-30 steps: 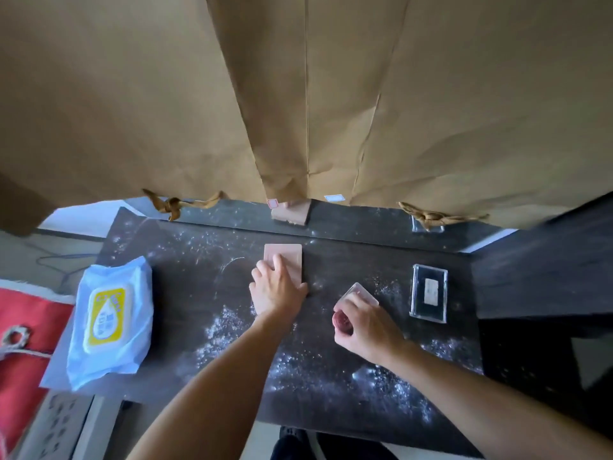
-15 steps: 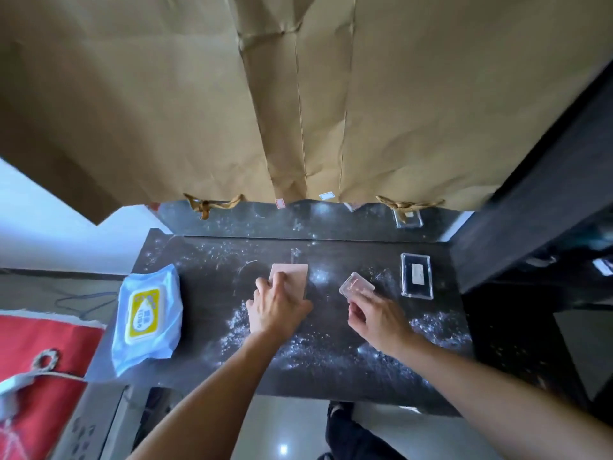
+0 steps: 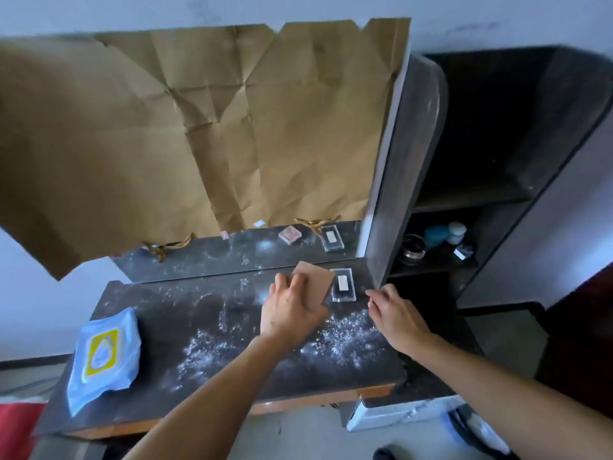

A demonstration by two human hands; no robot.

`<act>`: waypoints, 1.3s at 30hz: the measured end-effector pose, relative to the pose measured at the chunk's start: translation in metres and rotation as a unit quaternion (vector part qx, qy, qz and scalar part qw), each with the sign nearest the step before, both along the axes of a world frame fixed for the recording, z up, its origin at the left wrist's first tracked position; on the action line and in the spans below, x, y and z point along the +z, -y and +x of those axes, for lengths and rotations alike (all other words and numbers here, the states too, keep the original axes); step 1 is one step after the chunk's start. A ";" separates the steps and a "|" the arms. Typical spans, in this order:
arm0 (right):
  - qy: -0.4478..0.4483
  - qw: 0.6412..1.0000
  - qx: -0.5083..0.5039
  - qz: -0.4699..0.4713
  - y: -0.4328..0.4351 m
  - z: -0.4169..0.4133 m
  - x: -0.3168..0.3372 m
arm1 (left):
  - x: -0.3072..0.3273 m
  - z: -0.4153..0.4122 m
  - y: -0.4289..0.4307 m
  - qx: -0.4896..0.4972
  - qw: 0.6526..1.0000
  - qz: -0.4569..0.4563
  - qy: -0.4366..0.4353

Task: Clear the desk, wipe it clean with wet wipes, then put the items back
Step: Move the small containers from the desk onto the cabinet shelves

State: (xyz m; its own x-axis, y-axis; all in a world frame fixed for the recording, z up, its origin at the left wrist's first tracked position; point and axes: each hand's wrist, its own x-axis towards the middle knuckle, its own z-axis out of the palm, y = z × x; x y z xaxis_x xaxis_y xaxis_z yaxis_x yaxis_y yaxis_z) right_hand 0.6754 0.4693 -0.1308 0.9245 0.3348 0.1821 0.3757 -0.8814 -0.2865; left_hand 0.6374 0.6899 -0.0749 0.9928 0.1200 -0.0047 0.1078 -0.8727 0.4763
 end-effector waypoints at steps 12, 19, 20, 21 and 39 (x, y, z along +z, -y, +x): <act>0.018 0.999 -0.026 -0.020 0.158 0.076 0.037 | 0.058 0.077 0.167 -0.089 0.984 -0.012 0.154; 0.018 1.000 0.013 -0.005 0.237 0.123 0.054 | 0.079 0.138 0.258 -0.016 0.978 0.002 0.208; 0.020 1.000 0.020 -0.003 0.244 0.127 0.056 | 0.082 0.146 0.265 0.003 0.978 0.011 0.209; 0.021 0.999 0.031 0.000 0.251 0.130 0.058 | 0.084 0.153 0.269 0.018 0.978 0.021 0.208; 0.167 0.956 0.151 0.186 0.254 0.182 0.107 | 0.063 0.197 0.273 0.071 0.962 0.082 0.251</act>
